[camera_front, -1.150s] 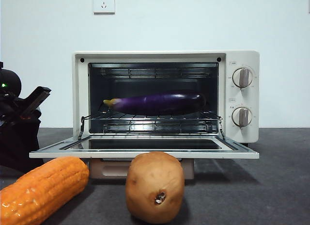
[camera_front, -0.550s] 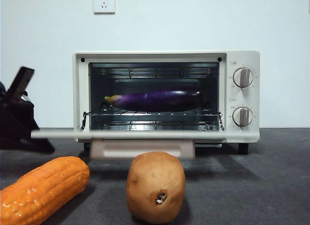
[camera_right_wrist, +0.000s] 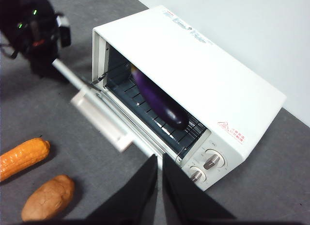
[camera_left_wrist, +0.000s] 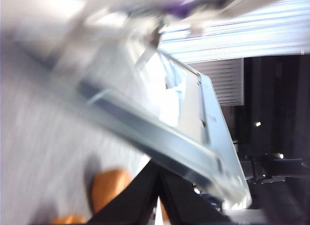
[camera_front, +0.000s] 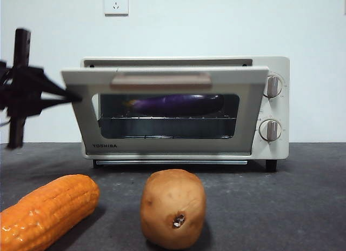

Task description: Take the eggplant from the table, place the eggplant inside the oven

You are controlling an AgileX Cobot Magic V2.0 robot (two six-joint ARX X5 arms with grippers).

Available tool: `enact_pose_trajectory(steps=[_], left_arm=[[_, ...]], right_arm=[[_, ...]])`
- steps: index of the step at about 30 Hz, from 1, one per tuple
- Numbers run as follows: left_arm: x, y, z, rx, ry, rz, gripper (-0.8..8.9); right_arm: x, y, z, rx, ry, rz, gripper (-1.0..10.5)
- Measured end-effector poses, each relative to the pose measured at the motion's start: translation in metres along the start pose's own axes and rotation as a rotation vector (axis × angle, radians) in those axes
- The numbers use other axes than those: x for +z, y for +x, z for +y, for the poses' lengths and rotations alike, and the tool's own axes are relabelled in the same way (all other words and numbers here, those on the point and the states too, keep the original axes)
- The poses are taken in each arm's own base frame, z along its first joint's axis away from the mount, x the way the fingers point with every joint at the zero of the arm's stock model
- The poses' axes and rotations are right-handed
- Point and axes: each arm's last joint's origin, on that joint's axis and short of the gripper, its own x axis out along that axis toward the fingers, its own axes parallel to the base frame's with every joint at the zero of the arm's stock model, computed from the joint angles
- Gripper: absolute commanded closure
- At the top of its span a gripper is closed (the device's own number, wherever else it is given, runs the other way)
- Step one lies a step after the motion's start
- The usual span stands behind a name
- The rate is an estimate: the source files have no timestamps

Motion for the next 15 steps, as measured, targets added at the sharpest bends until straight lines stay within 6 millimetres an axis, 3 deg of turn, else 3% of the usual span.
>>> enact_pose_trajectory(steps=[8, 10, 15], left_arm=[[0.052, -0.011, -0.06, 0.007, 0.191, -0.033, 8.1], [0.054, -0.014, -0.075, 0.062, 0.206, -0.034, 8.1], [0.035, -0.017, -0.12, 0.32, 0.303, -0.037, 8.1]], right_arm=[[-0.004, 0.0, 0.0, 0.001, 0.003, 0.042, 9.4], [-0.006, 0.0, 0.0, 0.001, 0.009, 0.059, 9.4], [-0.015, 0.012, 0.003, -0.015, 0.041, 0.097, 9.4]])
